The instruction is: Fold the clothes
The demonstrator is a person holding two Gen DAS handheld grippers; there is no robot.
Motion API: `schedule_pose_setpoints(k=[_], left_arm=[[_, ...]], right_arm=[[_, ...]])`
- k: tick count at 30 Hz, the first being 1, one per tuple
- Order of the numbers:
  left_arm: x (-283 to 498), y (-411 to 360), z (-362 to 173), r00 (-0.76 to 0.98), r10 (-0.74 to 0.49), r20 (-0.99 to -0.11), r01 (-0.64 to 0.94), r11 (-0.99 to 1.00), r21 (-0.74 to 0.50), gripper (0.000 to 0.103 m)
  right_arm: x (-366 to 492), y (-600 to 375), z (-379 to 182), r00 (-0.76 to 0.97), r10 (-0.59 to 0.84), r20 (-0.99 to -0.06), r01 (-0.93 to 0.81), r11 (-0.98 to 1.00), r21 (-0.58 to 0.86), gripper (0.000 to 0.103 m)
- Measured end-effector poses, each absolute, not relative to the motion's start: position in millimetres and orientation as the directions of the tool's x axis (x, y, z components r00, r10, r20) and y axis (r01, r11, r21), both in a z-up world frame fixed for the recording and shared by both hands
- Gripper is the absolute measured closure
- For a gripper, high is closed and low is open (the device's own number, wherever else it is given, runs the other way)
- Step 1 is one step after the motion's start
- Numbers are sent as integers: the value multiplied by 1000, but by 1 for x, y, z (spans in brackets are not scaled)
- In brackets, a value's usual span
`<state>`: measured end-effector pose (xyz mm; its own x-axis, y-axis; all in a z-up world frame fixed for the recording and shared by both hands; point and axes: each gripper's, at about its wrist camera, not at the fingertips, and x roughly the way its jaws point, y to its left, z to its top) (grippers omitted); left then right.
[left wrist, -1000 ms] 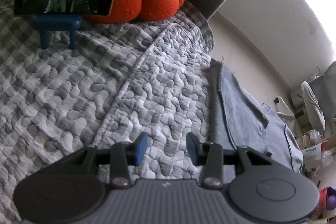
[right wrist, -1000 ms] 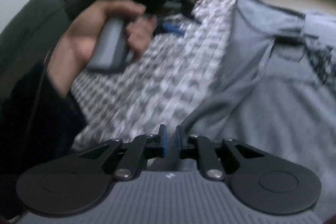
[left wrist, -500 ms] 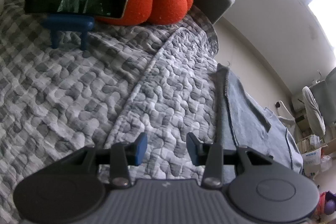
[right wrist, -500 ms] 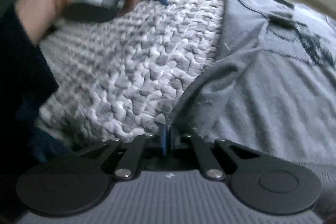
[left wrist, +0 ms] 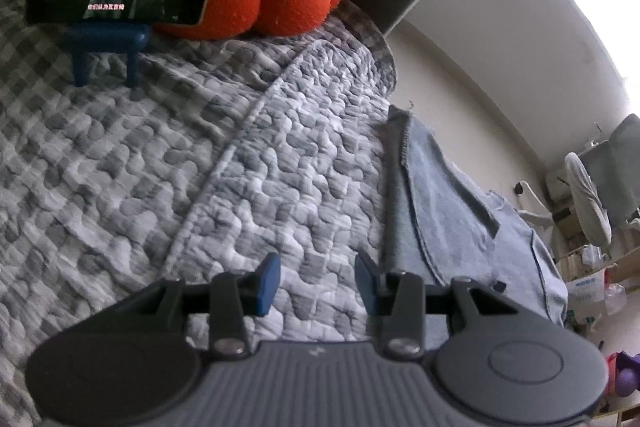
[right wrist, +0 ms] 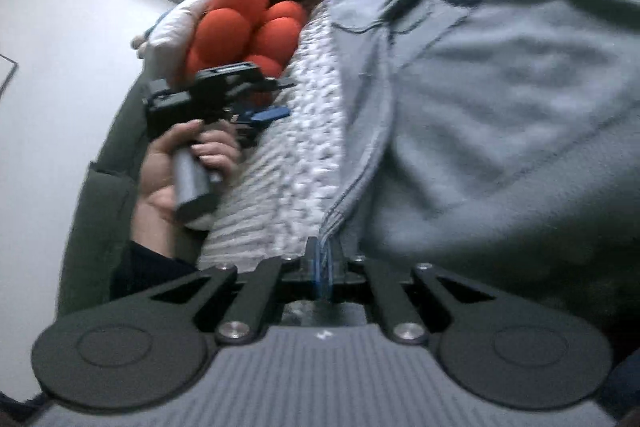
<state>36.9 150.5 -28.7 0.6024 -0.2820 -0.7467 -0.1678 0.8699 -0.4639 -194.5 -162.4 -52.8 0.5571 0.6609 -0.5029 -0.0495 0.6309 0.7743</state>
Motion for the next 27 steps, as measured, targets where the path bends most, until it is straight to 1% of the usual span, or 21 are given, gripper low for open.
schedule_pose_setpoints(k=[3, 6, 8, 9, 11, 13, 14, 15, 17, 18, 19, 20, 21, 24, 25, 26, 27], left_arm=[[36, 146, -30, 599, -275, -752, -163, 877, -451, 61], [36, 144, -30, 602, -272, -751, -159, 881, -447, 61], [36, 143, -30, 604, -268, -751, -157, 883, -442, 61], [36, 143, -30, 603, -267, -752, -158, 884, -440, 61], [37, 141, -30, 600, -267, -754, -154, 886, -437, 61], [36, 139, -30, 602, -268, -752, -141, 891, -431, 61], [36, 138, -29, 604, -269, -751, -133, 894, -427, 61], [35, 137, -28, 605, -269, -749, -127, 897, -424, 61], [35, 135, -28, 606, -269, -748, -119, 900, -420, 60], [35, 134, -28, 606, -270, -748, -115, 901, -418, 60], [36, 132, -28, 604, -271, -749, -113, 902, -417, 60], [36, 130, -29, 602, -275, -750, -109, 902, -418, 60], [36, 128, -29, 599, -283, -749, -100, 902, -420, 60], [34, 118, -30, 590, -308, -746, -67, 902, -426, 60], [34, 113, -31, 585, -313, -748, -57, 904, -423, 60], [33, 109, -32, 580, -318, -750, -44, 907, -418, 60], [33, 104, -33, 573, -323, -753, -28, 911, -412, 60]], right_arm=[[-197, -162, -49, 573, 608, -550, -45, 693, 719, 98], [-209, -169, -32, 626, 601, -496, -103, 695, 712, 98], [-214, -170, -27, 626, 610, -485, -135, 698, 704, 98], [-213, -169, -29, 613, 611, -501, -134, 705, 696, 98], [-210, -167, -40, 573, 566, -593, -95, 764, 638, 98], [-210, -161, -47, 576, 440, -688, -49, 859, 509, 95], [-210, -157, -49, 580, 369, -726, -26, 900, 436, 91], [-211, -156, -50, 589, 339, -734, -15, 912, 410, 89], [-211, -155, -48, 599, 342, -724, -13, 909, 417, 88], [-212, -154, -46, 601, 347, -721, -21, 908, 419, 82], [-214, -154, -44, 604, 356, -713, -30, 904, 426, 73], [-215, -154, -42, 609, 369, -703, -38, 898, 438, 53], [-216, -153, -40, 612, 386, -690, -49, 889, 455, 47], [-219, -144, -40, 608, 417, -675, -87, 881, 466, 47], [-218, -138, -43, 590, 406, -698, -100, 895, 436, 47], [-216, -130, -47, 567, 387, -727, -115, 911, 396, 56], [-215, -122, -51, 549, 347, -760, -126, 934, 335, 87]])
